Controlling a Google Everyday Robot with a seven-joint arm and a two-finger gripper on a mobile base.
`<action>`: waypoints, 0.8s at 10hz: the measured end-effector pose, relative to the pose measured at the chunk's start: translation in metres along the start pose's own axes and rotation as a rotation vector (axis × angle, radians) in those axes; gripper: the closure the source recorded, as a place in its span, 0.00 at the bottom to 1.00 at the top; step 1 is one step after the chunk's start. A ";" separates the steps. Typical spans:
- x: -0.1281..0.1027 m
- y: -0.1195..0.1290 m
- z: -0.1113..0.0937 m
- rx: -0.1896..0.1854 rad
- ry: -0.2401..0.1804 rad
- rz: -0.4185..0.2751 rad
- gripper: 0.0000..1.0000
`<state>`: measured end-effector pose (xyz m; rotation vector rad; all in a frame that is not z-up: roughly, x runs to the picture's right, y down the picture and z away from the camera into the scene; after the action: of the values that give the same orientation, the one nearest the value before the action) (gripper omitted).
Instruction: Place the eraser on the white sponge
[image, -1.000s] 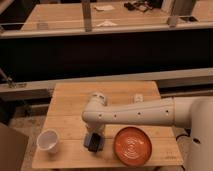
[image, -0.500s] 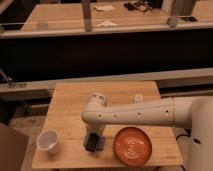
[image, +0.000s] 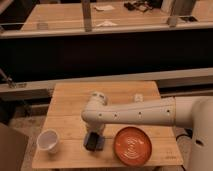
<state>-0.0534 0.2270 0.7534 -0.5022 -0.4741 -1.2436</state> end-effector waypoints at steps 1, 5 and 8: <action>0.000 0.000 0.000 0.000 0.000 0.001 0.31; 0.000 0.000 -0.002 -0.002 0.000 0.008 0.72; -0.001 0.001 -0.004 -0.009 0.001 0.011 0.61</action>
<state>-0.0527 0.2253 0.7500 -0.5111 -0.4642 -1.2358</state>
